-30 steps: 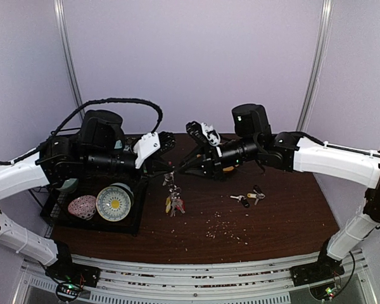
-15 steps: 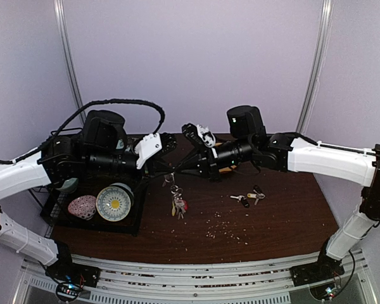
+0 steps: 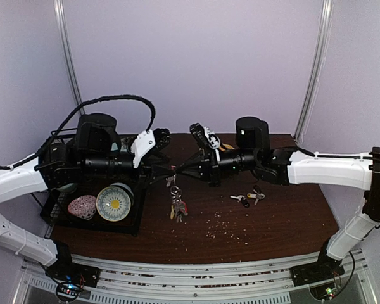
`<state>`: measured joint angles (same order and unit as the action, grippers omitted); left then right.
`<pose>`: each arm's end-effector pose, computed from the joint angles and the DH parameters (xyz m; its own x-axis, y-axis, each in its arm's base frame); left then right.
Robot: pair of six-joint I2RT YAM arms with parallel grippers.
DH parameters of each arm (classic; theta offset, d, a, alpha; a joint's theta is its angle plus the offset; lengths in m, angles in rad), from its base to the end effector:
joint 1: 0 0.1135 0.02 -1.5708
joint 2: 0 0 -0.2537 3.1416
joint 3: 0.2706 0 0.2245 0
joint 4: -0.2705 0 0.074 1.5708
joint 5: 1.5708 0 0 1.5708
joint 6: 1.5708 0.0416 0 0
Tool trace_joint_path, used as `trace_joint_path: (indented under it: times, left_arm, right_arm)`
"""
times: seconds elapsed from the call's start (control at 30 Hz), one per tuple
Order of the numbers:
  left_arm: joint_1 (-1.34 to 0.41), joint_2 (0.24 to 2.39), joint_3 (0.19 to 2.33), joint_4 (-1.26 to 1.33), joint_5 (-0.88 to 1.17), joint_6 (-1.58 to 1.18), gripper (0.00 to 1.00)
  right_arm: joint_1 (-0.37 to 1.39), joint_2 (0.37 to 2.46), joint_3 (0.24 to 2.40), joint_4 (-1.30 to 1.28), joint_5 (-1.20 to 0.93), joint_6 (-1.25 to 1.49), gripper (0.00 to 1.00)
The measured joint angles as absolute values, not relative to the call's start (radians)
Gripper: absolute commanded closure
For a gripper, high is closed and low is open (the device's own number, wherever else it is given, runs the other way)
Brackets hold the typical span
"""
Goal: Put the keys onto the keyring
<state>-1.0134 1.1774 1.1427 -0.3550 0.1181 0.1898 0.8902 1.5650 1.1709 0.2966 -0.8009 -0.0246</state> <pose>0.1269 -0.2128 0.3565 -0.0274 0.3982 -0.9169 0.9221 0.3642 0.1306 0.1931 0.2860 0.3295 -0.0368 -0.0727 -0.9967 -0.9918 -0.1192 0.0453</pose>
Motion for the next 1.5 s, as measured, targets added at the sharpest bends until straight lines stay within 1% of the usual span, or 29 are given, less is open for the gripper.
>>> trace_joint_path:
  times: [0.03, 0.1, 0.17, 0.27, 0.4, 0.43, 0.7, 0.8, 1.0, 1.1, 1.17, 1.27, 1.4, 1.5]
  left_arm:
    - [-1.011, 1.161, 1.121, -0.332, 0.120, 0.178, 0.65]
    - [-1.001, 1.118, 1.072, -0.276, 0.129, 0.149, 0.80]
    - [-0.992, 1.075, 1.019, -0.213, 0.139, 0.120, 0.86]
    - [-0.970, 1.045, 0.967, -0.128, 0.167, 0.075, 0.86]
    - [-0.923, 1.060, 0.941, -0.040, 0.242, 0.028, 0.79]
    - [-0.916, 1.063, 0.933, -0.020, 0.255, 0.023, 0.79]
    - [-0.909, 1.103, 0.918, 0.072, 0.361, 0.006, 0.83]
    - [-0.908, 1.119, 0.914, 0.098, 0.393, 0.001, 0.88]
    - [-0.907, 1.162, 0.889, 0.160, 0.432, -0.023, 0.87]
    - [-0.907, 1.177, 0.875, 0.171, 0.445, -0.027, 0.87]
    - [-0.909, 1.186, 0.875, 0.173, 0.450, -0.028, 0.84]
    - [-0.910, 1.183, 0.875, 0.164, 0.442, -0.029, 0.74]
    - [-0.910, 1.127, 0.872, 0.130, 0.382, -0.022, 0.60]
    - [-0.905, 1.059, 0.872, 0.090, 0.319, -0.001, 0.53]
  right_arm:
    - [0.891, 1.557, 1.123, 0.376, -0.789, 0.032, 1.00]
    - [0.893, 1.548, 1.040, 0.522, -0.757, 0.126, 1.00]
    - [0.902, 1.546, 0.989, 0.628, -0.720, 0.192, 1.00]
    - [0.924, 1.539, 0.941, 0.753, -0.662, 0.255, 1.00]
    - [0.947, 1.519, 0.921, 0.859, -0.616, 0.302, 1.00]
    - [0.952, 1.515, 0.921, 0.881, -0.609, 0.309, 1.00]
    - [0.971, 1.509, 0.912, 0.957, -0.582, 0.334, 1.00]
    - [0.972, 1.509, 0.909, 0.973, -0.574, 0.341, 1.00]
    - [0.976, 1.509, 0.908, 0.998, -0.530, 0.348, 1.00]
    - [0.976, 1.509, 0.907, 1.007, -0.501, 0.349, 1.00]
    - [0.976, 1.509, 0.900, 1.020, -0.485, 0.349, 1.00]
    - [0.976, 1.507, 0.878, 1.032, -0.465, 0.348, 1.00]
    - [0.976, 1.493, 0.863, 1.018, -0.455, 0.344, 1.00]
    - [0.976, 1.475, 0.861, 1.015, -0.453, 0.336, 1.00]
